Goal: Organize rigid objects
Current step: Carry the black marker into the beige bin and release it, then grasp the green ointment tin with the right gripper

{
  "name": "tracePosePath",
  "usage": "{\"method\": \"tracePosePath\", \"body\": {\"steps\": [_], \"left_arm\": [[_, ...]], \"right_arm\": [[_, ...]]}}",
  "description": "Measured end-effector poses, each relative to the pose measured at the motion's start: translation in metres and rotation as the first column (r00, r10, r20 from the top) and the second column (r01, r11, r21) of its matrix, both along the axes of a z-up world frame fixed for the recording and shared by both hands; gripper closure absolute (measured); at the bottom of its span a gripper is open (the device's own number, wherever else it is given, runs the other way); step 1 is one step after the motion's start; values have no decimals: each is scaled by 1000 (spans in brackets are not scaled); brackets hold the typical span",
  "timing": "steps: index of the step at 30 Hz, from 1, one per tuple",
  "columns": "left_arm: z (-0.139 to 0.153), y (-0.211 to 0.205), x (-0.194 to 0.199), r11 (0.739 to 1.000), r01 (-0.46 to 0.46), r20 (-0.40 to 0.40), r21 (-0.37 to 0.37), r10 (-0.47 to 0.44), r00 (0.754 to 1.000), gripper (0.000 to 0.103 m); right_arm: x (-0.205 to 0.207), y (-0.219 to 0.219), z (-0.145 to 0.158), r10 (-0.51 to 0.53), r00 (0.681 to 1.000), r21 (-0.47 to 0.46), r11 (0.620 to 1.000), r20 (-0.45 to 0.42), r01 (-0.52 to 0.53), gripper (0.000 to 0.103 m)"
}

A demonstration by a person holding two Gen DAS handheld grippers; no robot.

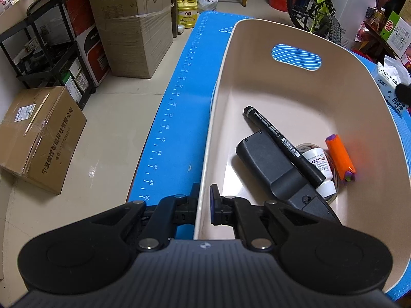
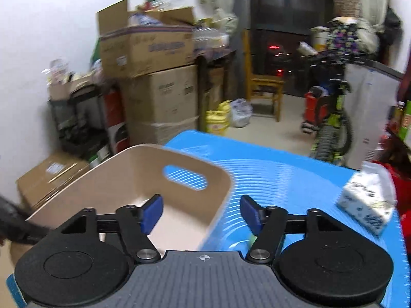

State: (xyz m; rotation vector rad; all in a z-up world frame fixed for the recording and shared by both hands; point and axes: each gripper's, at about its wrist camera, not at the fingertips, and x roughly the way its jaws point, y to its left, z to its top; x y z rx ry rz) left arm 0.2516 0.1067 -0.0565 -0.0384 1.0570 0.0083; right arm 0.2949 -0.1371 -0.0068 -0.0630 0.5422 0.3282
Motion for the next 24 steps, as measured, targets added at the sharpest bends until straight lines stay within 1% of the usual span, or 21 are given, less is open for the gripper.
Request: {"method": "tracePosePath", "body": {"steps": [2, 3, 7, 11, 14, 17, 20, 24], "left_arm": [[0, 0, 0, 1000, 0, 0, 1, 0, 1000, 94], [0, 0, 0, 1000, 1, 0, 2, -1, 1000, 94], [1, 0, 0, 1000, 4, 2, -6, -4, 1000, 94], [3, 2, -1, 1000, 7, 11, -18, -6, 1000, 94], [3, 1, 0, 1000, 8, 10, -16, -8, 1000, 94], [3, 0, 0, 1000, 12, 9, -11, -12, 1000, 94], [3, 0, 0, 1000, 15, 10, -10, -15, 1000, 94], [3, 0, 1, 1000, 17, 8, -6, -17, 1000, 94]], "right_arm": [[4, -12, -2, -39, 999, -26, 999, 33, 40, 24], [8, -18, -7, -53, 998, -41, 998, 36, 55, 23], [28, -38, -34, -119, 993, -86, 989, -20, 116, 23], [48, -49, -65, -165, 983, -126, 980, -87, 153, 23], [62, -51, -89, -173, 974, -148, 977, -144, 152, 23], [70, -44, -106, -162, 973, -168, 977, -164, 134, 23], [79, -37, -114, -147, 975, -180, 977, -165, 117, 23], [93, -31, -124, -159, 971, -174, 977, -179, 128, 23]]}}
